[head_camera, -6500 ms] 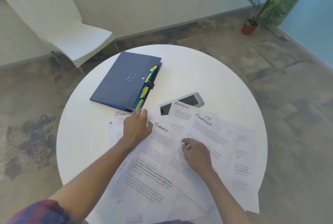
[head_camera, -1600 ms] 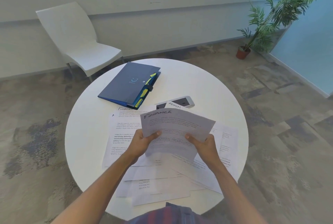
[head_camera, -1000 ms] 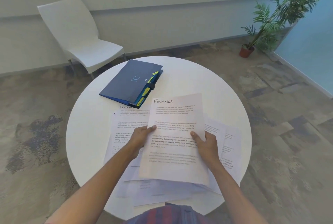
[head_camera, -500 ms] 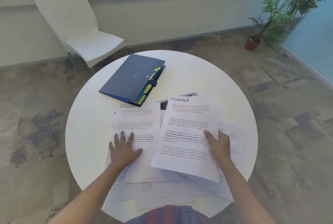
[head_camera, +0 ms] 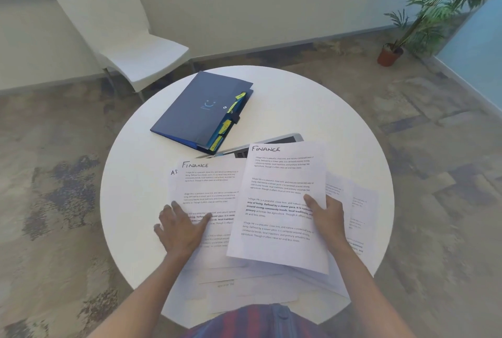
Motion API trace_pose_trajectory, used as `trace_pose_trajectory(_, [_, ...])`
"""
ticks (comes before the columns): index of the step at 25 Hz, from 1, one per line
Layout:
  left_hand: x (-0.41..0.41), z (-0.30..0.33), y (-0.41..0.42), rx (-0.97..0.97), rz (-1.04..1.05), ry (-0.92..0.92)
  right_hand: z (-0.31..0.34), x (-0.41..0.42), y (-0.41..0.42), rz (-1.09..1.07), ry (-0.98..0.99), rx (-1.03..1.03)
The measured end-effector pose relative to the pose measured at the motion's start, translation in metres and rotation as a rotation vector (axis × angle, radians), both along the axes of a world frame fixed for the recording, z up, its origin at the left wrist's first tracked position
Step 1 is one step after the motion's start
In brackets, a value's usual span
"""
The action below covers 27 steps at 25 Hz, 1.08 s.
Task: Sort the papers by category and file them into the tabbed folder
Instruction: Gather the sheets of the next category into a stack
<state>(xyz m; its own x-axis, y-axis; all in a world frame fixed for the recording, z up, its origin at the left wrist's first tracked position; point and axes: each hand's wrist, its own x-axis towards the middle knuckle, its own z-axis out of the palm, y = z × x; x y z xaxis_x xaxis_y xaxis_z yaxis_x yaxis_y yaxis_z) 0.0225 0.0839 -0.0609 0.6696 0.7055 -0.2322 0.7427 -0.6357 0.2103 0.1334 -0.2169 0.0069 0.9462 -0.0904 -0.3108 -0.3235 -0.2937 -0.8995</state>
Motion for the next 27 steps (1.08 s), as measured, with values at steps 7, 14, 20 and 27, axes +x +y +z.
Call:
trace_pose_trajectory(7, [0.023,0.010,0.019,0.033,0.016,0.071,0.002,-0.003,-0.001,0.016,-0.002,0.006])
trace_pose_trajectory(14, [0.021,0.010,0.029,-0.296,0.045,-0.201,0.011,-0.006,-0.005,0.017,-0.021,0.005])
trace_pose_trajectory(20, [0.014,0.018,0.025,-0.513,-0.057,-0.361,0.016,-0.007,-0.005,0.024,-0.020,0.032])
trace_pose_trajectory(27, [0.023,0.068,0.001,-0.702,-0.098,-0.611,0.034,-0.004,0.006,0.039,0.010,0.212])
